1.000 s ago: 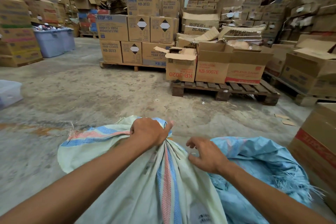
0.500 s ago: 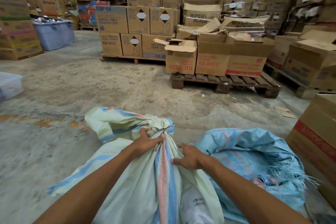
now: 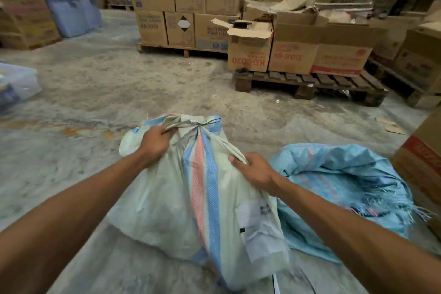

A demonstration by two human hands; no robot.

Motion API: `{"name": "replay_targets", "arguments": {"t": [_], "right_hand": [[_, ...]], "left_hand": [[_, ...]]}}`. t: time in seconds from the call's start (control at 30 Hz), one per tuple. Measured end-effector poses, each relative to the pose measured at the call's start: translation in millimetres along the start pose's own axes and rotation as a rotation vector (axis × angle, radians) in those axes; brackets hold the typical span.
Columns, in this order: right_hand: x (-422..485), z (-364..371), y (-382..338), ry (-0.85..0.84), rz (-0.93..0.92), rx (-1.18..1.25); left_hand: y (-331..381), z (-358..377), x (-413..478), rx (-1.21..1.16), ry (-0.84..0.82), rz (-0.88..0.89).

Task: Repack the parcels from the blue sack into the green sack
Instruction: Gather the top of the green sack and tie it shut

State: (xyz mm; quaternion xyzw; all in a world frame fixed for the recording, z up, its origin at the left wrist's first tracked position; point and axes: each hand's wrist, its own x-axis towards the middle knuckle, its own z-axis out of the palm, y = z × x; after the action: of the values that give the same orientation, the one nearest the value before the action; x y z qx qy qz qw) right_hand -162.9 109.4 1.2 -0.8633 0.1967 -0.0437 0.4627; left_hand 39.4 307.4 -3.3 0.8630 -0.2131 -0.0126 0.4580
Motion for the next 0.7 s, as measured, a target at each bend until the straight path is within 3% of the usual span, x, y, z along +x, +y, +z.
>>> {"name": "replay_targets", "arguments": {"t": [0.13,0.27,0.4,0.5,0.7], "right_hand": [[1.7,16.0,-73.1,-0.001,-0.108,0.147],[1.0,6.1,-118.5,0.016,-0.141,0.126],[1.7,-11.1,-132.9,-0.022,-0.115,0.153],[10.8,-10.1,-144.1,-0.011,-0.110,0.175],[69.1,33.4,-172.4,-0.003,-0.039,0.294]], "left_hand": [[-8.9,-65.4,13.4,-0.250,0.143,-0.130],[11.4,-105.8,5.8,-0.350,0.145,-0.081],[26.7,-131.1,10.3,-0.316,0.081,0.055],[27.1,-145.5,23.1,-0.301,0.128,0.006],[-45.1,-159.9,46.1,-0.318,0.266,-0.173]]}}
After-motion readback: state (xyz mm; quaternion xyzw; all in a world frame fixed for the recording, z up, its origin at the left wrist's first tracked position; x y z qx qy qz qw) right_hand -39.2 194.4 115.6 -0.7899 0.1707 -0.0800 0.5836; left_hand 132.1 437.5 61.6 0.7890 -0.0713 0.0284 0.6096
